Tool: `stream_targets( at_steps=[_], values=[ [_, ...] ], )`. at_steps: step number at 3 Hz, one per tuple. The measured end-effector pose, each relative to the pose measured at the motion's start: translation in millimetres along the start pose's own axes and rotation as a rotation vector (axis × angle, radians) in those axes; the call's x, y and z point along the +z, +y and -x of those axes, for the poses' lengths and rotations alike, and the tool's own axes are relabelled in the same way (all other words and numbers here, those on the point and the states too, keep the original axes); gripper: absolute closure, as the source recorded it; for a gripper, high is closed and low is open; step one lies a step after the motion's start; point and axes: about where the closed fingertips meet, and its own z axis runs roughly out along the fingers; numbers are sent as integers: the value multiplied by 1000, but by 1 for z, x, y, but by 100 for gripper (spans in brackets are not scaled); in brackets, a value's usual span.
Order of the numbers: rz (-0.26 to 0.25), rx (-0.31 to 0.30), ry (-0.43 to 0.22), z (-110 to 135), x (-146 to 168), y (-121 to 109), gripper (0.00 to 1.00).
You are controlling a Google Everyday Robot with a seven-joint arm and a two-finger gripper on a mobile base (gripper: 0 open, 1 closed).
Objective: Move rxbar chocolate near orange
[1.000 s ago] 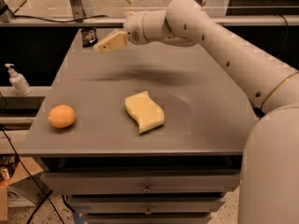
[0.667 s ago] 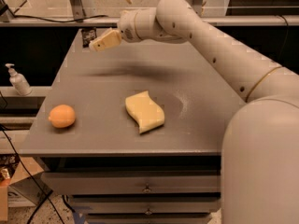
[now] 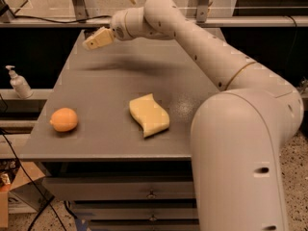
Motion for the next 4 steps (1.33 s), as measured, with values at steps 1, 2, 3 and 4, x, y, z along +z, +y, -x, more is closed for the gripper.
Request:
stream_targets(
  at_steps=[1, 2, 3, 4],
  values=[
    [-1, 29, 1, -2, 21, -7, 0],
    [-14, 64, 7, -7, 38, -12, 0],
    [-22, 102, 4, -13, 51, -16, 0],
    [-18, 123, 16, -19, 65, -17, 0]
  ],
)
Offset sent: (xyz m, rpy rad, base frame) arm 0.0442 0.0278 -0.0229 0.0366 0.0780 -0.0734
